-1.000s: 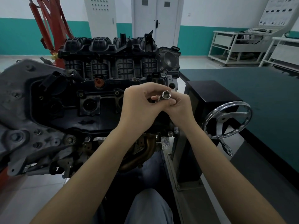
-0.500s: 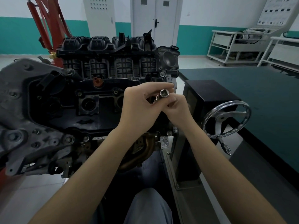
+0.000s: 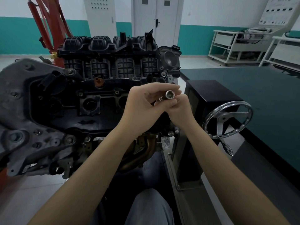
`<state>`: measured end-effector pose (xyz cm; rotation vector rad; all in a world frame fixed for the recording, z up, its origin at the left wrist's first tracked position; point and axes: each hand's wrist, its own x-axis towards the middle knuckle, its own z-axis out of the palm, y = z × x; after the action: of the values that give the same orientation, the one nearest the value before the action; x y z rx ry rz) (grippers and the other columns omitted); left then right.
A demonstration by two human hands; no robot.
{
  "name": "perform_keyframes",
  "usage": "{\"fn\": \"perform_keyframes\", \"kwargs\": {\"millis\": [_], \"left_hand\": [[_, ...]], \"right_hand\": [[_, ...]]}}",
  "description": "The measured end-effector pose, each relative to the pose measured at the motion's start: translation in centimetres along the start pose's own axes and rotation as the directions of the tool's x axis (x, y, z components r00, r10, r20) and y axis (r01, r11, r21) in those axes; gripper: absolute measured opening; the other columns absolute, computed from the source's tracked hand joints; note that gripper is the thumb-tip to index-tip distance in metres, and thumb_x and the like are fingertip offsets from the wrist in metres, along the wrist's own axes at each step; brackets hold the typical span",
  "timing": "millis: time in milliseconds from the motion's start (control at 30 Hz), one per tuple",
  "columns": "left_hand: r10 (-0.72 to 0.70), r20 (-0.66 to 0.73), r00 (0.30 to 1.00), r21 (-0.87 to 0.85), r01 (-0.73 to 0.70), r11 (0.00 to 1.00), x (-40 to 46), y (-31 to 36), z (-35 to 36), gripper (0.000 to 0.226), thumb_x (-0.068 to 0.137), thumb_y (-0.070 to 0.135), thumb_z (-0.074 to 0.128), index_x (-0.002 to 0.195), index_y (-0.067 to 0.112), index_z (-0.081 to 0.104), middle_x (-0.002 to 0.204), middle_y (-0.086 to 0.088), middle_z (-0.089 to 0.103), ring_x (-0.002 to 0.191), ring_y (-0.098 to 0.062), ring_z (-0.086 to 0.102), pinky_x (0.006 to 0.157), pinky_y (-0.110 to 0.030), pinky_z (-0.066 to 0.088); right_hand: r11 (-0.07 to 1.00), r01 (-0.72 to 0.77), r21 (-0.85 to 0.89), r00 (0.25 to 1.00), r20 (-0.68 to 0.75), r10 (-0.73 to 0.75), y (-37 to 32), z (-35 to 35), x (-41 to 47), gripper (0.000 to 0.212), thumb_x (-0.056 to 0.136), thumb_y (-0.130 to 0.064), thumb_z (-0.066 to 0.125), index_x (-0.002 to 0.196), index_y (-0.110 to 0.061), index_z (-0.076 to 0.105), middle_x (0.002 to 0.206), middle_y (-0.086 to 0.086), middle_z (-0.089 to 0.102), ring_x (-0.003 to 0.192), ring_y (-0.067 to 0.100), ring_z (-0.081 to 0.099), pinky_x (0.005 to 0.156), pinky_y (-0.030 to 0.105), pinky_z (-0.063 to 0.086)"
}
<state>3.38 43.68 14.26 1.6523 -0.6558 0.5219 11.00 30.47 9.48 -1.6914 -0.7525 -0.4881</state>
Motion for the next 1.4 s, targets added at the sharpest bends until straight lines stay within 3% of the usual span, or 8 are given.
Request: {"fn": "perform_keyframes", "kwargs": {"millis": [167,333,467,600,833,933,1200,1400], "left_hand": [[0.022,-0.094,0.995,0.159,-0.007,0.987,0.0,-0.1,0.3,0.033,0.067,0.005,0.084,0.096,0.015,0.071,0.089,0.006,0.071,0.089,-0.006,0.069,0.085,-0.027,0.056],[0.02,-0.066,0.998,0.107,-0.013,0.994,0.2,-0.2,0.1,0.03,0.074,-0.002,0.077,0.099,0.016,0.071,0.091,0.001,0.073,0.09,-0.011,0.07,0.086,-0.031,0.056],[0.006,0.019,1.0,0.113,-0.008,0.994,0.2,-0.1,0.1,0.035,0.075,-0.004,0.076,0.104,0.014,0.069,0.094,0.001,0.072,0.094,-0.01,0.07,0.089,-0.029,0.055],[0.038,-0.132,0.99,0.195,-0.012,0.981,0.1,-0.1,0.6,0.026,0.07,0.006,0.083,0.092,0.016,0.073,0.086,0.007,0.07,0.084,-0.004,0.069,0.08,-0.02,0.055],[-0.014,0.012,1.0,0.017,0.014,1.0,0.2,-0.1,0.0,0.037,0.075,-0.011,0.073,0.105,0.01,0.068,0.095,-0.007,0.072,0.095,-0.018,0.07,0.09,-0.035,0.055],[-0.014,-0.09,0.996,0.078,0.021,0.997,0.1,-0.3,0.5,0.03,0.071,-0.002,0.08,0.098,0.008,0.071,0.092,-0.003,0.072,0.091,-0.014,0.07,0.086,-0.032,0.056],[-0.018,0.048,0.999,0.049,0.016,0.999,0.2,-0.3,0.4,0.035,0.076,-0.008,0.074,0.106,0.009,0.069,0.097,-0.01,0.072,0.096,-0.02,0.069,0.091,-0.039,0.055],[0.013,-0.111,0.994,0.138,0.002,0.99,0.2,-0.2,1.2,0.03,0.071,0.003,0.081,0.098,0.014,0.072,0.09,0.002,0.071,0.088,-0.007,0.069,0.084,-0.023,0.055]], "right_hand": [[1.0,0.012,0.021,1.0,-0.009,-0.012,-0.3,-0.1,0.1,0.024,0.08,0.004,0.07,0.097,-0.013,0.07,0.086,-0.004,0.071,0.084,0.006,0.068,0.075,0.019,0.052],[1.0,-0.006,0.001,0.998,0.056,0.006,-0.6,-0.1,-0.1,0.032,0.083,0.004,0.058,0.089,-0.027,0.061,0.078,-0.031,0.066,0.08,-0.011,0.062,0.071,0.007,0.045],[1.0,-0.016,-0.016,1.0,-0.001,0.016,0.1,-0.3,0.0,0.029,0.08,0.009,0.066,0.094,-0.016,0.067,0.078,-0.019,0.068,0.076,-0.006,0.064,0.07,0.012,0.048],[0.999,0.032,-0.006,0.999,-0.004,-0.032,-0.1,-0.2,0.1,0.026,0.08,0.006,0.068,0.098,-0.012,0.07,0.086,-0.014,0.07,0.083,-0.001,0.067,0.075,0.013,0.049],[0.999,0.007,-0.033,1.0,0.003,-0.007,0.1,-0.2,0.1,0.028,0.081,0.01,0.064,0.097,-0.013,0.067,0.081,-0.008,0.068,0.077,-0.001,0.065,0.072,0.019,0.05],[1.0,0.013,-0.018,0.999,-0.032,-0.013,0.1,-0.1,0.2,0.026,0.078,0.01,0.069,0.09,-0.013,0.072,0.08,-0.007,0.07,0.078,0.002,0.067,0.072,0.016,0.05],[0.999,-0.036,-0.009,0.999,0.01,0.036,-0.1,-0.3,-0.2,0.027,0.081,0.01,0.065,0.09,-0.015,0.067,0.076,-0.014,0.066,0.073,-0.007,0.062,0.068,0.015,0.048],[1.0,0.005,-0.03,1.0,0.013,-0.004,-0.9,-0.2,-0.1,0.033,0.08,0.006,0.059,0.088,-0.025,0.062,0.066,-0.028,0.065,0.068,-0.012,0.061,0.061,0.005,0.044]]}}
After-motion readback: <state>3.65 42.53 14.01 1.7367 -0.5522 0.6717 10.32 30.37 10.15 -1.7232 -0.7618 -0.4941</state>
